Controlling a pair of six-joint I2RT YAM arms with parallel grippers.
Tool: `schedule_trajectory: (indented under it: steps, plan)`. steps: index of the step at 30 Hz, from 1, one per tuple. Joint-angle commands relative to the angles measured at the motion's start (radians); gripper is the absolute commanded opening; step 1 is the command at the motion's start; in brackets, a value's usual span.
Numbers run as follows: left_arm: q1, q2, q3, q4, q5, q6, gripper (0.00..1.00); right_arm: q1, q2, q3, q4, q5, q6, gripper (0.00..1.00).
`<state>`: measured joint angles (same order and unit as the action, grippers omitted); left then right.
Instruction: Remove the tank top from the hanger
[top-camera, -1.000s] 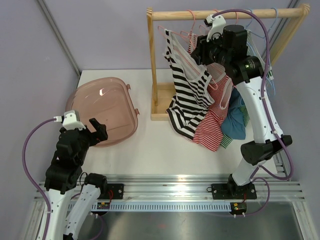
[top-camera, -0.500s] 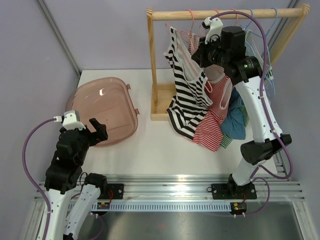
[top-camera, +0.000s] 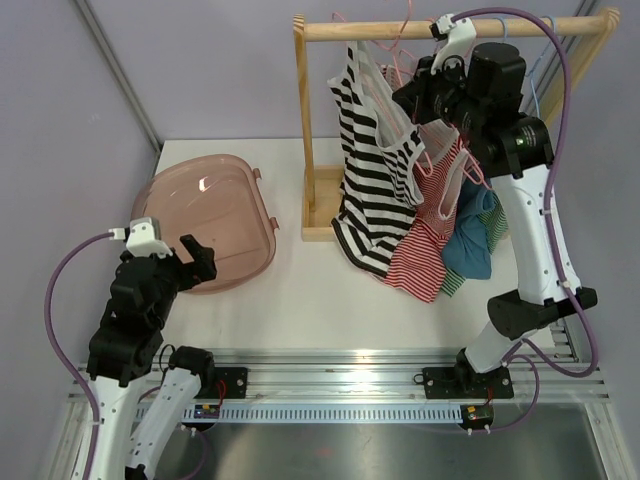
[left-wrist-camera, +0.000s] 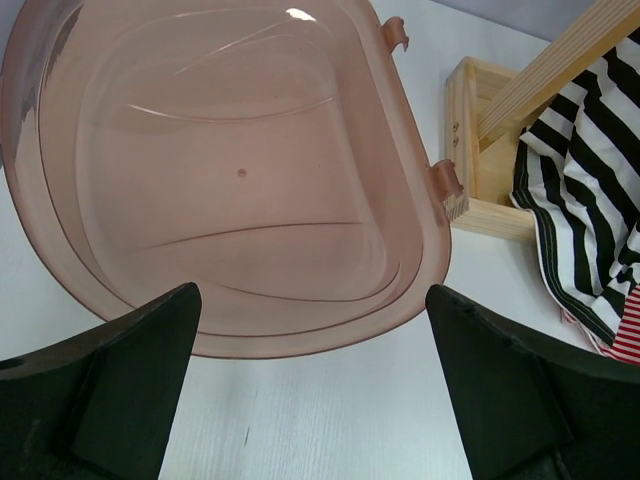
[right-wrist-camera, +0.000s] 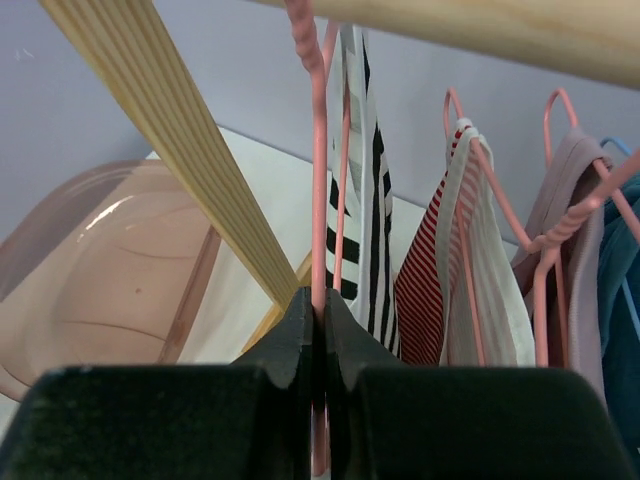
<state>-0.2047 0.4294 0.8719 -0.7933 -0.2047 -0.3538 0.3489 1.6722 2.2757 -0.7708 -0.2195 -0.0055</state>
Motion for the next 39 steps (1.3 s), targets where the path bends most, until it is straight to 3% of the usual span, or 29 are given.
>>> schedule_trajectory:
  steps: [1,6,10,15,18,20,21,23,27,28,30,39]
  plan:
    - [-0.001,0.045,0.091,0.034,0.079,0.024,0.99,0.005,-0.08,0.05,0.064,-0.014,0.047,0.01]
    - [-0.001,0.138,0.232,0.034,0.198,0.026,0.99,0.005,-0.204,-0.036,-0.022,-0.03,0.124,0.0]
    - [-0.012,0.247,0.39,0.048,0.388,0.035,0.99,0.005,-0.336,-0.154,-0.09,-0.099,0.153,0.0]
    - [-0.105,0.377,0.559,0.107,0.392,0.018,0.99,0.006,-0.526,-0.309,-0.157,-0.156,0.199,0.0]
    - [-0.31,0.488,0.666,0.109,0.279,0.044,0.99,0.005,-0.597,-0.337,-0.221,-0.205,0.22,0.0]
    - [-0.433,0.569,0.717,0.114,0.107,0.07,0.99,0.005,-0.618,-0.326,-0.293,-0.259,0.219,0.0]
    - [-0.546,0.594,0.778,0.12,0.05,0.103,0.99,0.005,-0.637,-0.318,-0.32,-0.273,0.214,0.0]
    - [-0.645,0.666,0.847,0.134,-0.067,0.136,0.99,0.005,-0.67,-0.298,-0.381,-0.282,0.222,0.0]
    - [-0.955,0.772,0.99,0.206,-0.286,0.324,0.99,0.007,-0.706,-0.231,-0.456,-0.308,0.231,0.0]
    - [-1.001,0.785,1.003,0.274,-0.374,0.376,0.99,0.007,-0.713,-0.214,-0.461,-0.311,0.236,0.0]
    - [-1.099,0.825,1.004,0.333,-0.416,0.482,0.99,0.005,-0.746,-0.22,-0.452,-0.304,0.243,0.0]
    - [-1.141,0.916,0.992,0.471,-0.549,0.559,0.99,0.005,-0.769,-0.223,-0.449,-0.331,0.254,0.0]
